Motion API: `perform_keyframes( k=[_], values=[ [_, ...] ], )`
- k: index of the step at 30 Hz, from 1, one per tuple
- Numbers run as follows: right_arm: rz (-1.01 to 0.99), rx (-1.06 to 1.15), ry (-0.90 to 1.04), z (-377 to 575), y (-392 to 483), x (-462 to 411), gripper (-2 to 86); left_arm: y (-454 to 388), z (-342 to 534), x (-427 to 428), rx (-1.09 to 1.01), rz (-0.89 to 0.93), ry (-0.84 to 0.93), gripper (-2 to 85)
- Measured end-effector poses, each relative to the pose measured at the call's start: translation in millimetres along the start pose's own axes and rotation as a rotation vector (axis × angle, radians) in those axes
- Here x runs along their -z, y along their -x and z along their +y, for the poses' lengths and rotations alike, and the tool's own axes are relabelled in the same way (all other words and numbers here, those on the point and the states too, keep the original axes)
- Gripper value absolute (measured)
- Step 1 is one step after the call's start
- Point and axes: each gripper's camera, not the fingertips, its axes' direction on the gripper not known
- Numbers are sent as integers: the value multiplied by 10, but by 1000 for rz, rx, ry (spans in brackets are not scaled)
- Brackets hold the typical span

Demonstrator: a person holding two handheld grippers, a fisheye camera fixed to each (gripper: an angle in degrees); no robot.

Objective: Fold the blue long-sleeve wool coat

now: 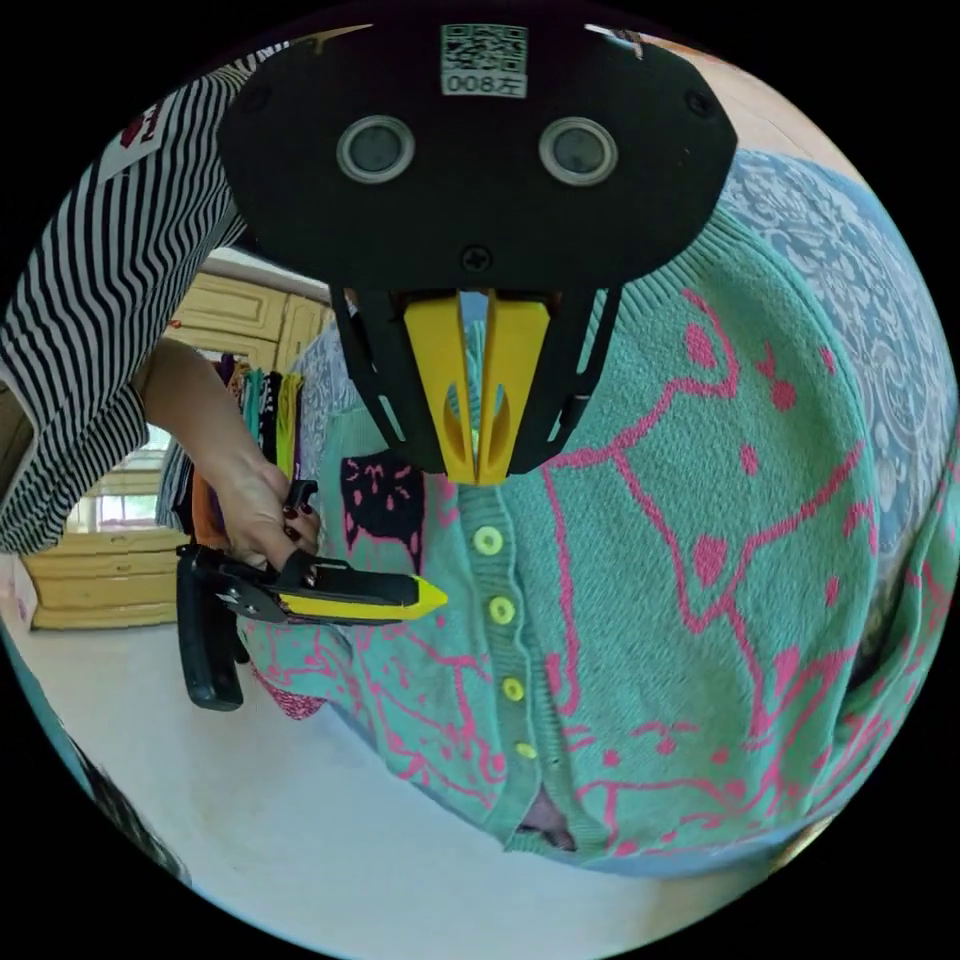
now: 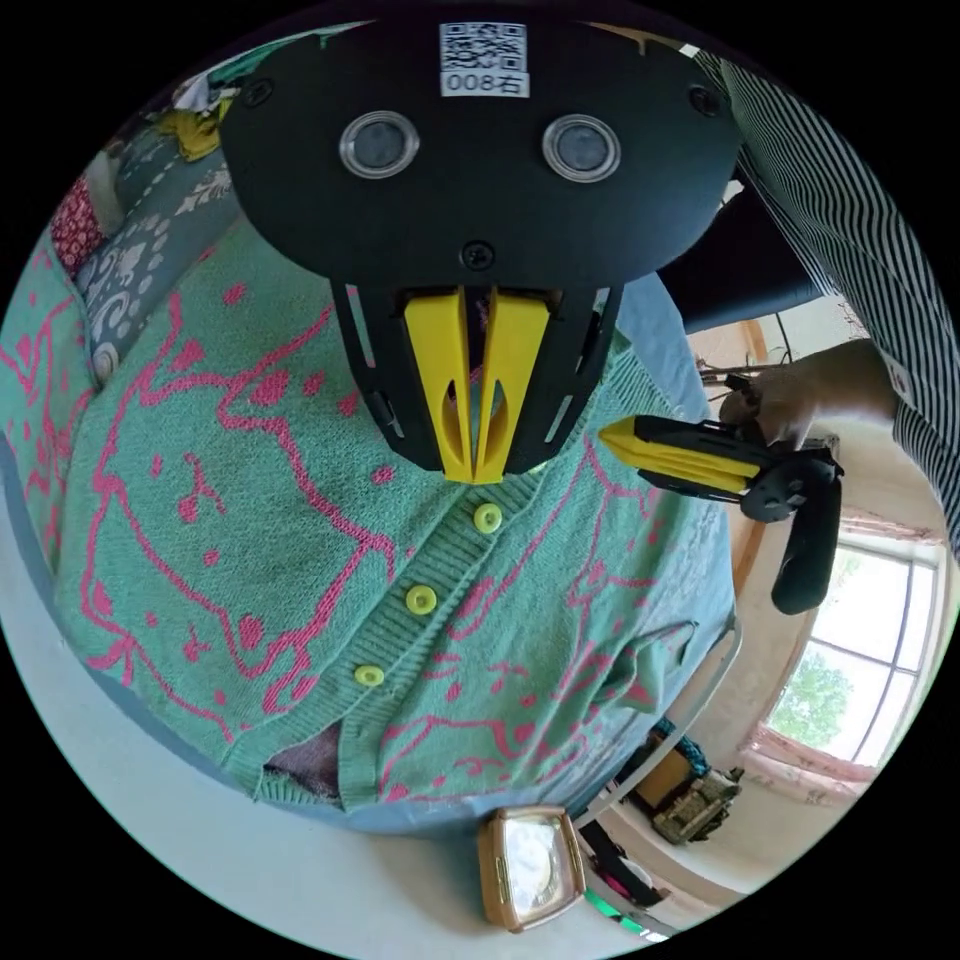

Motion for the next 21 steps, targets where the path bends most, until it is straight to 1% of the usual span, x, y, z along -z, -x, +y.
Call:
perform_keyframes(
  k=[2, 3, 5, 6, 7, 9, 12, 14, 16, 18, 19, 21],
  values=[
    [8, 3, 31, 178, 50, 26, 1, -238, -193, -78, -61, -60, 31, 2],
    [21, 10, 73, 299, 82, -37, 1, -291, -239, -111, -78, -73, 39, 1],
    [24, 38, 186, 449, 124, -272, 1, -458, -423, -342, -115, -131, 159, 1],
    [36, 50, 228, 529, 145, -408, 1, -502, -459, -358, -127, -127, 156, 1],
    [55, 76, 158, 613, 168, -335, 1, -583, -526, -360, -136, -129, 159, 1],
    [77, 88, 159, 692, 142, -292, 1, -689, -607, -360, -144, -129, 165, 0],
    [37, 50, 128, 879, -32, -167, 1, -851, -730, -356, -154, -125, 166, 0],
    [-12, 11, 108, 1011, -181, -84, 1, -938, -869, -340, -111, -98, 197, 1],
    [-116, -70, 112, 1175, -438, 41, 1, -1000, -974, -307, -86, -81, 214, 1],
    [-220, -143, 120, 1327, -697, 193, 1, -1103, -1074, -204, -78, -91, 173, 1],
    [-268, -194, 72, 1481, -887, 390, 1, -1199, -1157, -127, -94, -97, 144, 1],
    [-240, -276, -30, 1764, -1189, 812, 1, -1353, -1313, -48, -128, -104, 117, 1]
  ],
)
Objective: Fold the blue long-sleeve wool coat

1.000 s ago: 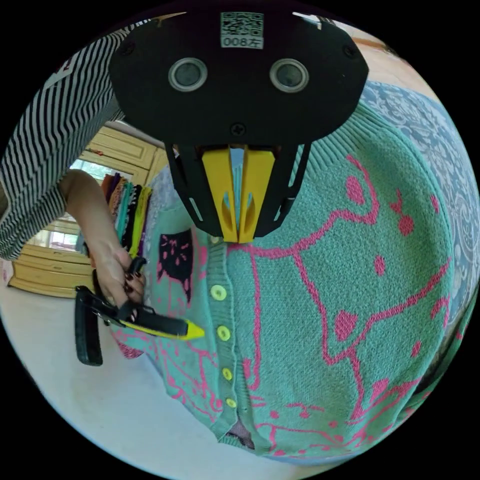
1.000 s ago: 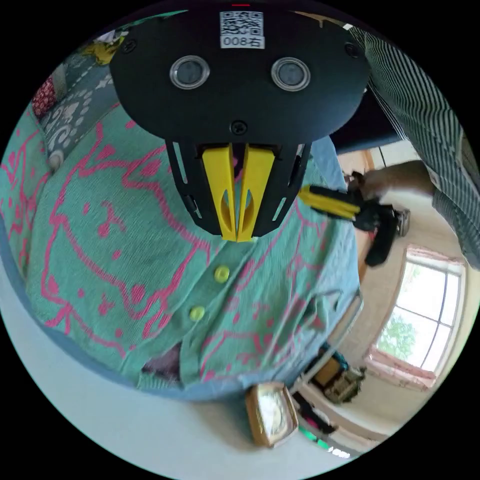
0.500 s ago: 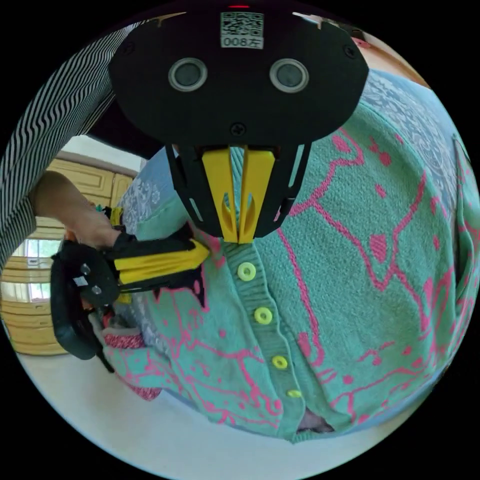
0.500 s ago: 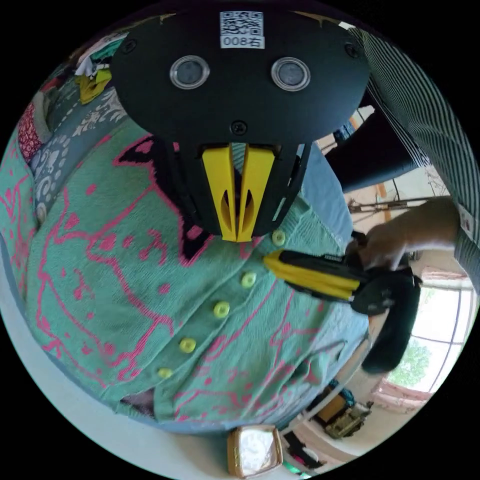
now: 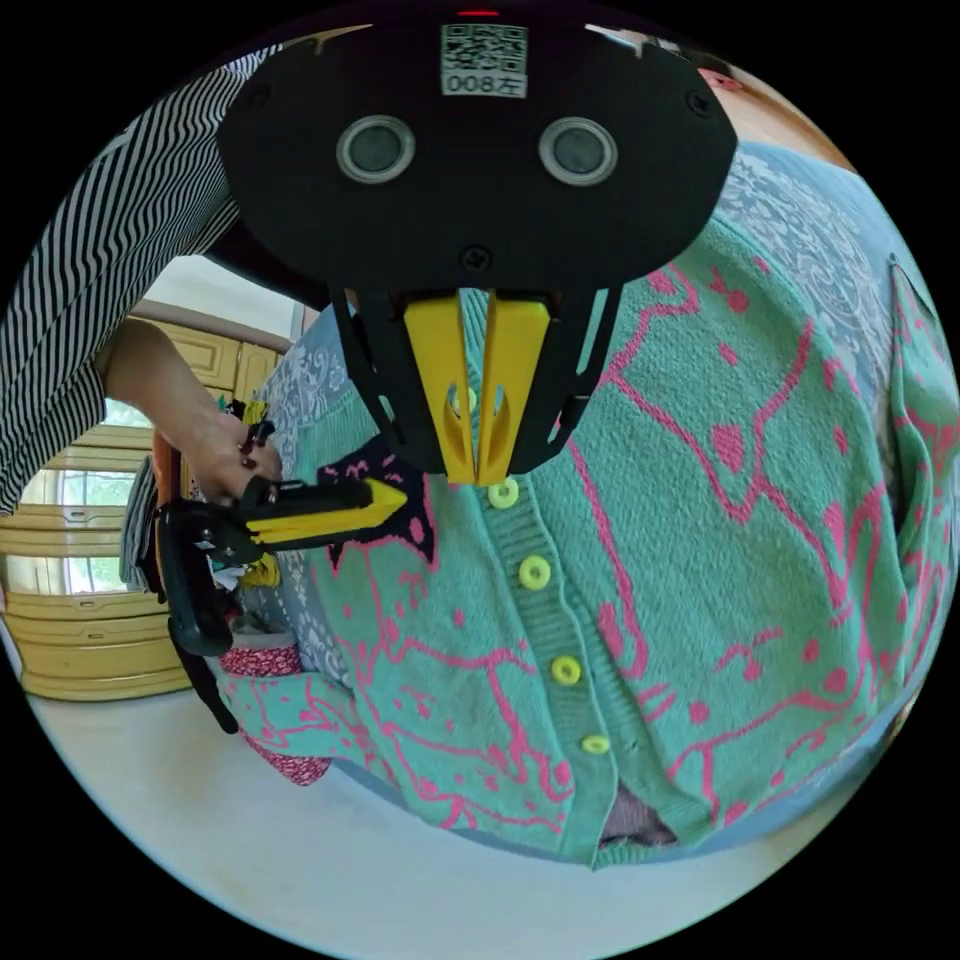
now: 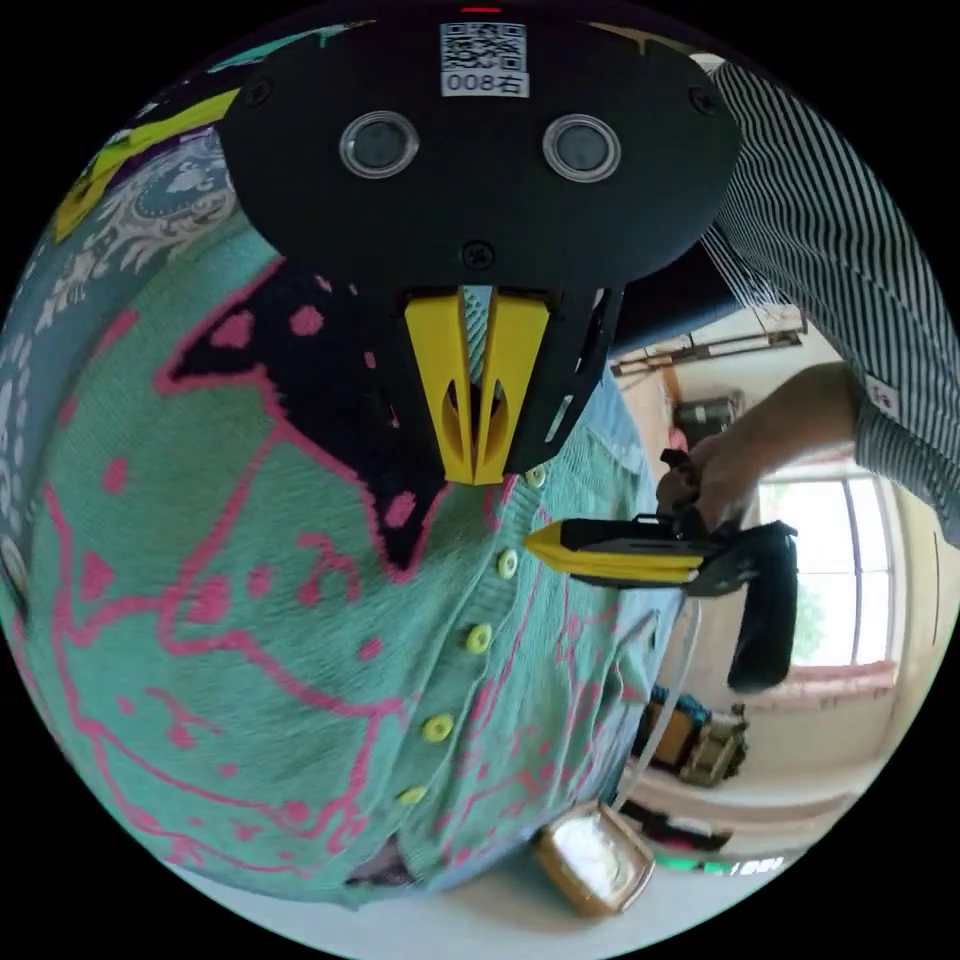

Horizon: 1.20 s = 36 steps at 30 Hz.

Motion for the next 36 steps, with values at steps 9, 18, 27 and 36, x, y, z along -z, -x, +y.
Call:
perform_keyframes(
  k=[9, 18, 27, 36],
  values=[
    [497, -434, -647, 1438, -1414, 3240, 17, -807, -1145, -76, -286, 230, -30, 5],
    [592, -765, -739, 2512, -2546, 4203, 67, -1624, -1993, -392, -491, 382, -23, 17],
    [396, -839, -849, 3122, -3042, 4318, 72, -1625, -2338, -502, -526, 375, 7, 26],
    [222, -826, -933, 3441, -3315, 4216, 49, -1285, -2365, -611, -517, 397, 30, 29]
  ],
)
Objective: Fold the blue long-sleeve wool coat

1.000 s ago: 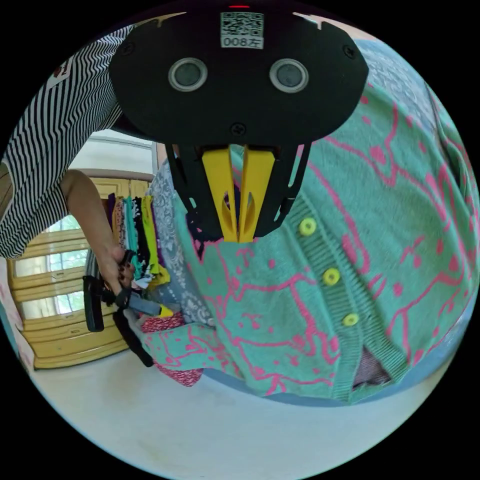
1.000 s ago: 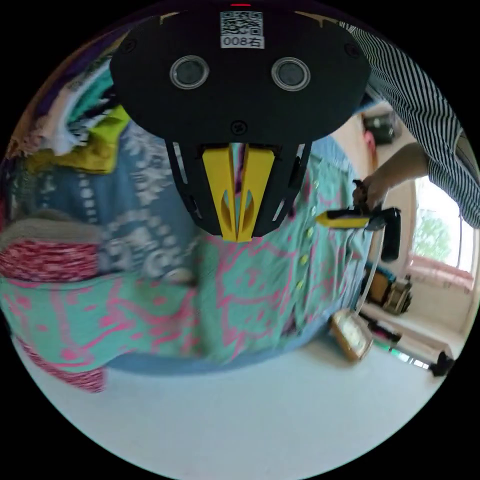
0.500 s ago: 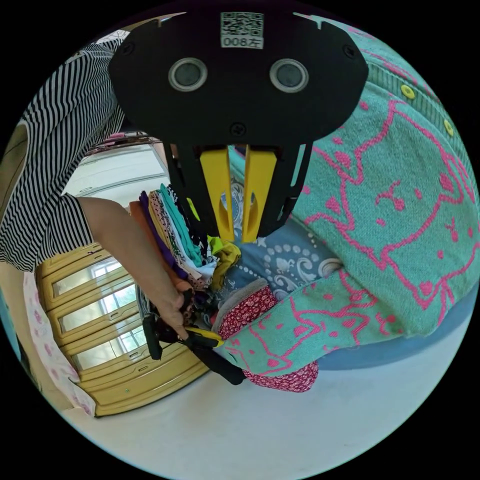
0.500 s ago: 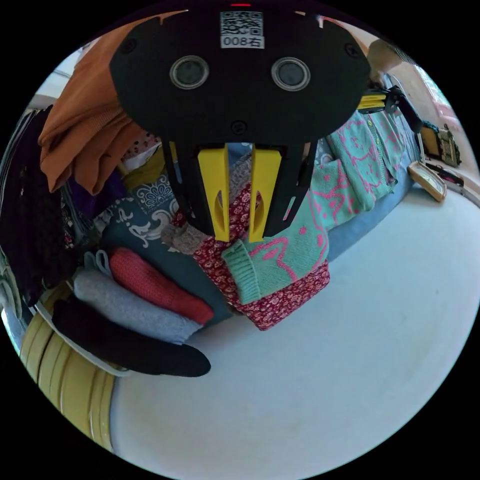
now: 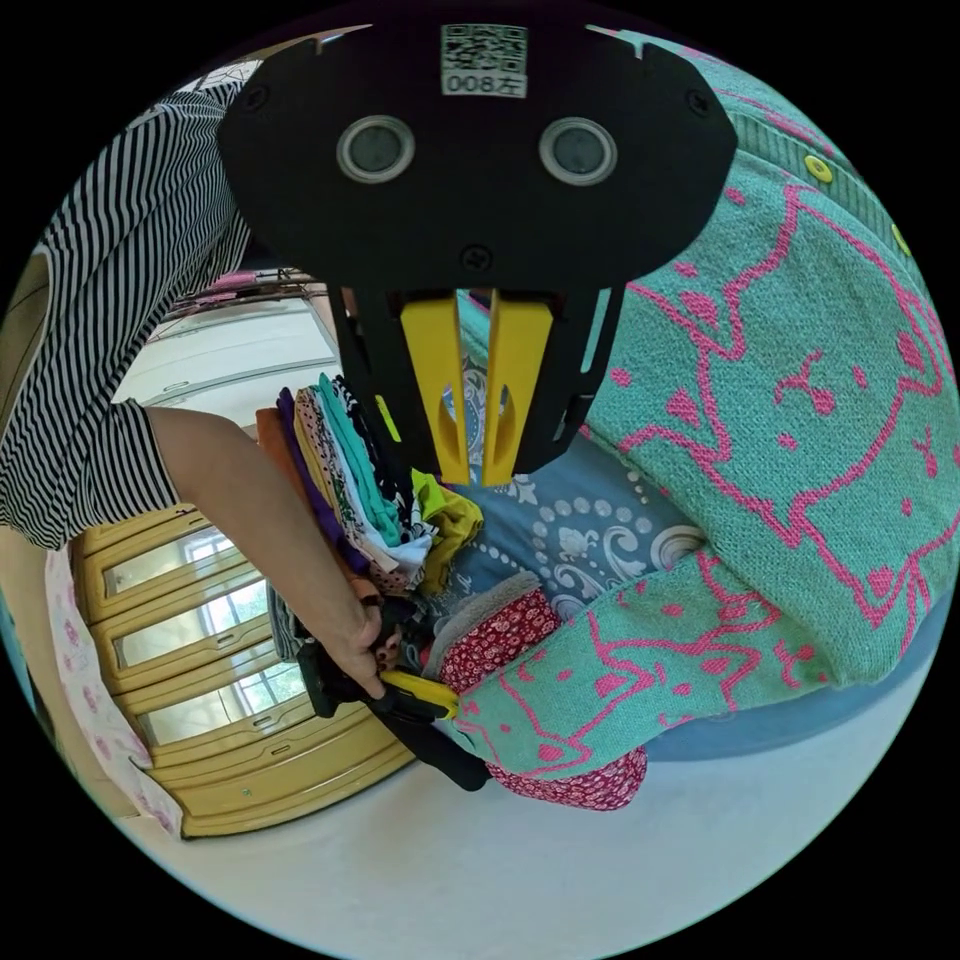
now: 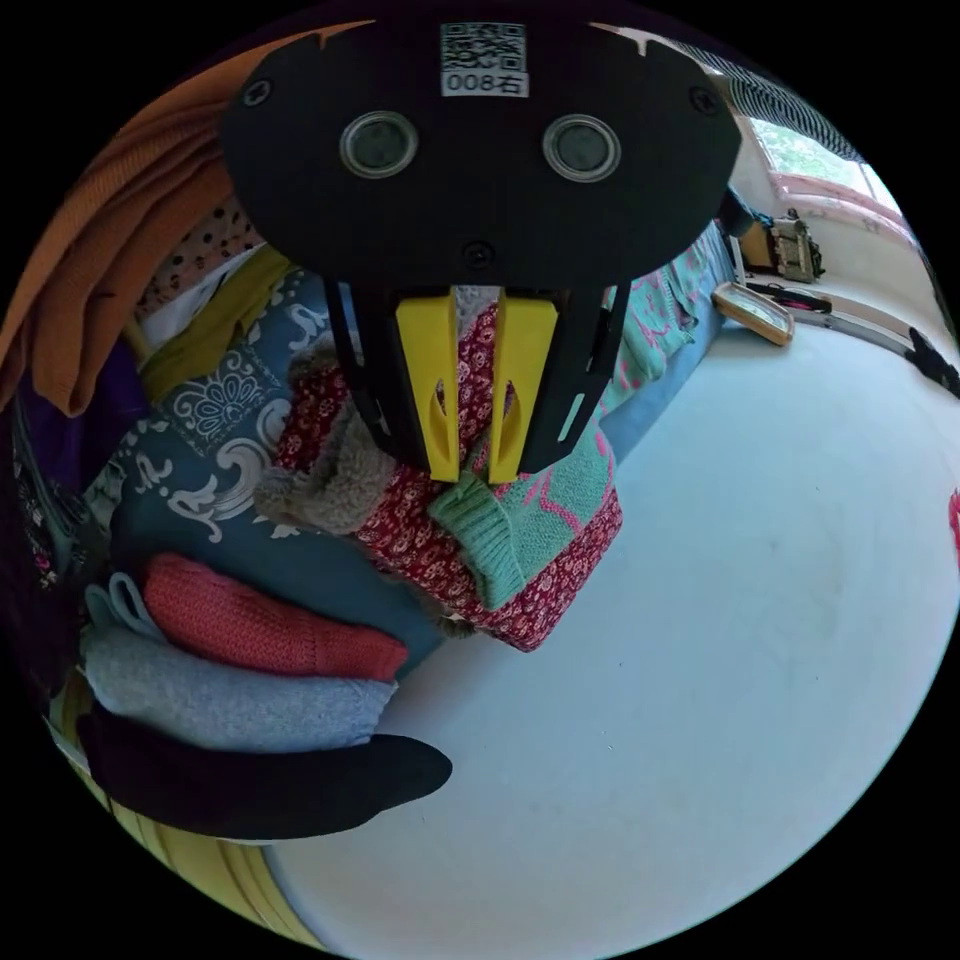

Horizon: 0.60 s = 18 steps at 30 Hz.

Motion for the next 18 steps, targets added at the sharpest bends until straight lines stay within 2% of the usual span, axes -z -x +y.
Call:
perform_keyframes(
  k=[4, 6, 8, 11, 13, 18],
  values=[
    [-66, 123, -74, 159, 296, 126, 34, 219, 114, 149, 14, 8, -45, 38],
    [-169, 210, -102, 285, 547, 181, 31, 353, 167, 298, 29, 50, -108, 49],
    [-253, 318, -80, 470, 892, 144, 30, 564, 262, 607, 68, 92, -245, 75],
    [-317, 496, 17, 971, 1517, -125, 28, 919, 456, 1026, 148, 190, -448, 106],
    [-355, 572, 126, 1417, 1865, -489, 27, 1145, 586, 1193, 190, 241, -513, 123],
    [-380, 645, 314, 2163, 2300, -1216, 25, 1704, 1003, 1353, 309, 293, -531, 144]
  ],
)
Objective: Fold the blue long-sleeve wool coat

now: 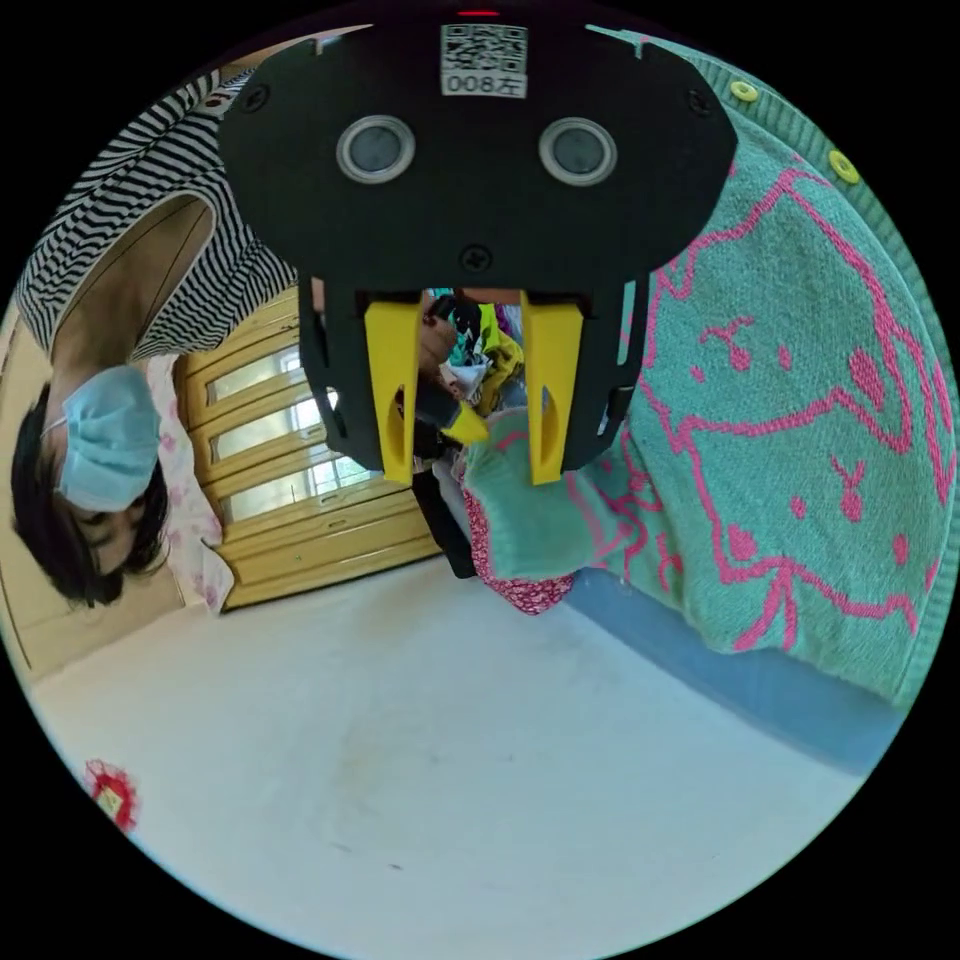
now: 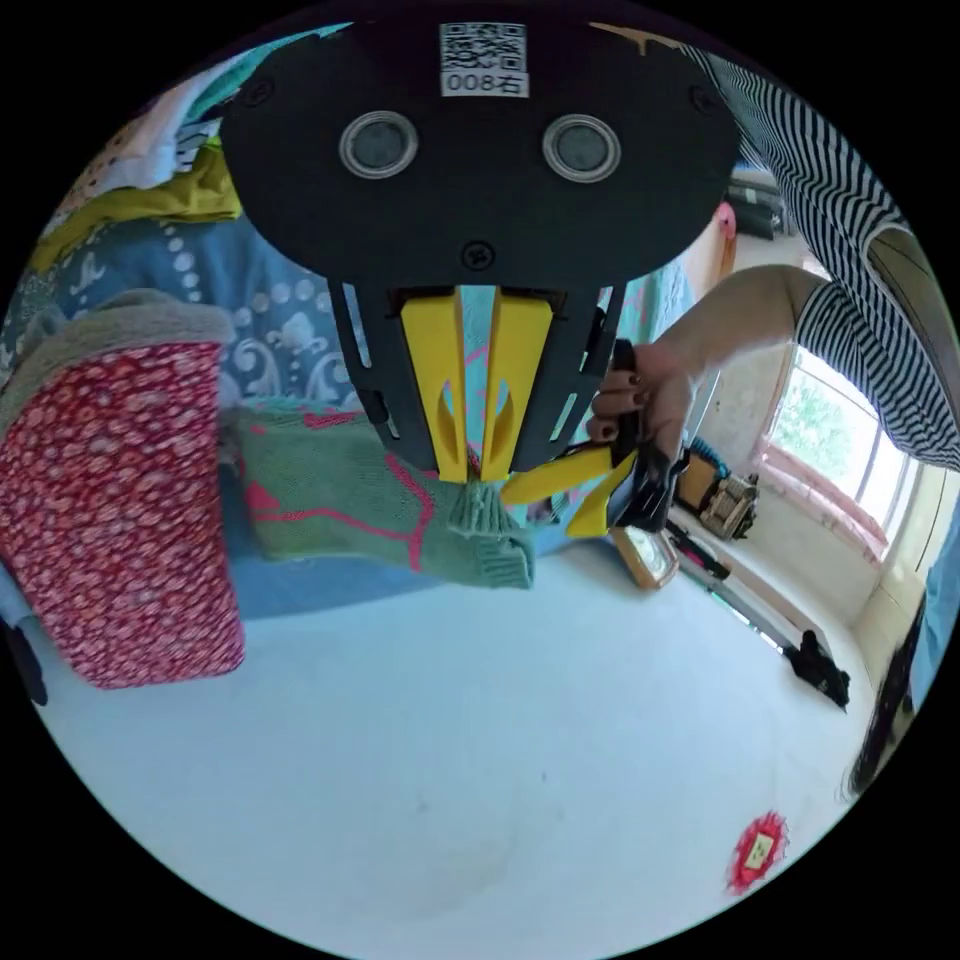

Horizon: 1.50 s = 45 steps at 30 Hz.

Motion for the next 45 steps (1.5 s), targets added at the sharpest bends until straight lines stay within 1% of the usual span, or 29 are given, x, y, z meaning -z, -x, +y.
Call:
perform_keyframes(
  k=[3, 6, 7, 11, 18, 26, 32, 35, 40, 42, 44, 45],
  values=[
    [-6, 9, 68, 71, 161, -449, 24, 339, 169, 257, 86, 16, -19, 135],
    [-28, -2, 95, 76, 245, -727, 23, 635, 363, 544, 156, 76, -82, 111],
    [-44, -1, 103, 57, 290, -821, 22, 699, 420, 653, 161, 67, -90, 86],
    [-66, 44, 127, -59, 562, -1118, 19, 738, 532, 1073, 94, 32, -112, 48],
    [-198, 165, 145, -268, 1427, -1826, 12, 668, 770, 1978, 5, 5, -174, 33],
    [-352, 263, 263, -203, 2311, -2998, 9, 777, 1449, 3090, 65, -120, -263, 29],
    [-407, 300, 371, -72, 2837, -3914, 9, 926, 1796, 3589, 134, -202, -294, 30],
    [-428, 318, 420, 9, 3043, -4339, 8, 974, 1886, 3740, 146, -259, -280, 29],
    [-387, 345, 490, 165, 3312, -5020, 8, 1134, 1958, 3854, 161, -347, -250, 30],
    [-372, 335, 519, 209, 3355, -5247, 8, 1213, 1984, 3875, 181, -406, -244, 30],
    [-357, 329, 547, 258, 3396, -5467, 8, 1321, 2014, 3877, 217, -506, -214, 29],
    [-341, 331, 567, 299, 3429, -5613, 8, 1348, 2024, 3876, 229, -520, -211, 29]
  ],
)
